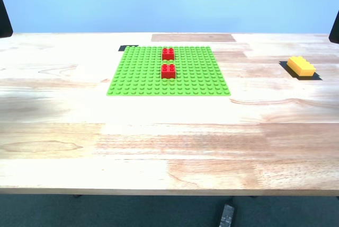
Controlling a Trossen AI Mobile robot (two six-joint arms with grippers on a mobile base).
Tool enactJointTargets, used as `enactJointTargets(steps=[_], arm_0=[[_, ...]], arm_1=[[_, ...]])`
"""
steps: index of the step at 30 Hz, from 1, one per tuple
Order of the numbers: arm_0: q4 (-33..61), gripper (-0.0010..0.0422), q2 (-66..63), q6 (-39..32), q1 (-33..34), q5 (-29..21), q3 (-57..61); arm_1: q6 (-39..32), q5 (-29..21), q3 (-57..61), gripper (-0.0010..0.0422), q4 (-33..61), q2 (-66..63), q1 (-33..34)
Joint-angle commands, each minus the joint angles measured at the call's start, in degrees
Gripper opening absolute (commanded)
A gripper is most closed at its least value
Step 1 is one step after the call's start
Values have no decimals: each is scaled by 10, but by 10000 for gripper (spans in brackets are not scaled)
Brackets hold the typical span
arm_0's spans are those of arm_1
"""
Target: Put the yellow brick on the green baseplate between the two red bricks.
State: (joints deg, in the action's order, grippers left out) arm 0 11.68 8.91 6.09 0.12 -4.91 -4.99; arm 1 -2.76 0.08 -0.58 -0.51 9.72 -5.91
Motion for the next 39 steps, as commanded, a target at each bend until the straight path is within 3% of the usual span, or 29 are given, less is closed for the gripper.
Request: enactJointTargets(steps=[1,9,11,14,16,21,24,27,33,39], arm_0=[[-5,0,-2,2,3,0,0],[-5,0,-2,2,3,-3,0],[-15,0,-2,-1,3,-33,0],[-42,0,1,-8,3,-127,-10],[-37,0,13,-9,3,-137,-35],[45,0,67,-76,3,-158,-142],[97,0,112,-88,4,-227,-209],[183,0,160,-125,4,-271,-272],[324,0,228,-214,4,-274,-361],[377,0,262,-248,4,-285,-403]], arm_1=[[-2,-2,0,0,0,1,0],[-2,-2,0,0,0,1,0],[-6,-2,0,0,0,1,0],[-29,-2,-2,0,0,1,0],[-39,-2,-13,0,10,1,0],[-34,-16,-68,0,46,12,0],[-55,-51,-109,0,88,45,0],[-72,-50,-155,0,132,93,0],[-42,-50,-263,0,226,224,0],[2,-50,-386,0,320,373,9]])
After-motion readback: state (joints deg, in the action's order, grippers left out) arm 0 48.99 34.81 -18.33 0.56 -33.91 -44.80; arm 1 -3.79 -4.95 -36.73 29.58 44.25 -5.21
